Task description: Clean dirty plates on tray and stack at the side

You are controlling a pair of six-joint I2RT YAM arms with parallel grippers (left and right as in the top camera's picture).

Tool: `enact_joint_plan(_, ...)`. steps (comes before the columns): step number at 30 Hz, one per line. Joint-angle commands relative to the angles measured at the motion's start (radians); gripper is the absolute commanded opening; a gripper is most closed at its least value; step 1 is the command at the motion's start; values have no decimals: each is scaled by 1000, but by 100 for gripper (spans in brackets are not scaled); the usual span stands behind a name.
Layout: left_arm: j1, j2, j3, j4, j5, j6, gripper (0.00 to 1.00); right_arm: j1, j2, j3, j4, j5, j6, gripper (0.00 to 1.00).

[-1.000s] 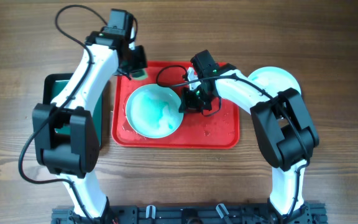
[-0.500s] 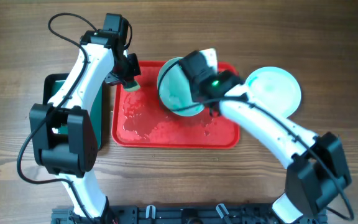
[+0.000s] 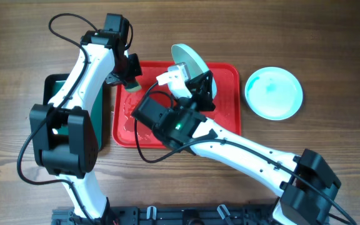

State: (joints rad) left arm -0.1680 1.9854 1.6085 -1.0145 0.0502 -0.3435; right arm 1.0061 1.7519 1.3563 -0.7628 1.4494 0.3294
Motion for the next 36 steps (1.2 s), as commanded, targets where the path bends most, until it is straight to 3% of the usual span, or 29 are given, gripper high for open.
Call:
enact_joint_plan(1, 2, -3, 12, -1, 9, -13, 4, 12, -28, 3, 3, 70, -41, 4)
enact_joint_plan(6, 2, -3, 12, -1, 9, -13, 4, 12, -28, 3, 0, 58, -44, 4)
enact_joint_plan(9, 2, -3, 12, -1, 9, -13, 4, 12, -28, 3, -23, -171, -225, 4)
enact_joint_plan(10, 2, -3, 12, -1, 9, -13, 4, 12, -28, 3, -71, -351, -317, 4)
enact_joint_plan(12, 2, -3, 12, -1, 9, -13, 4, 12, -28, 3, -163, -516, -325, 4)
enact_joint_plan(16, 2, -3, 12, 0, 9, -13, 4, -2, -28, 3, -161, -570, -178, 4)
enact_joint_plan(19, 2, -3, 12, -1, 9, -13, 4, -58, -27, 3, -107, -733, -84, 4)
enact_joint_plan(23, 2, -3, 12, -13, 13, -14, 4, -200, -23, 3, -100, -912, 40, 4)
enact_joint_plan(27, -5, -3, 12, -15, 111, -13, 4, -358, -13, 3, -57, -1144, 101, 4)
enact_joint_plan(32, -87, -3, 12, -14, 125, -15, 4, -406, -5, -6, -67, -1068, 144, 4)
enact_joint_plan(36, -183, 8, 7, 24, 124, -87, 4, -406, -5, -6, -65, -1066, 145, 4)
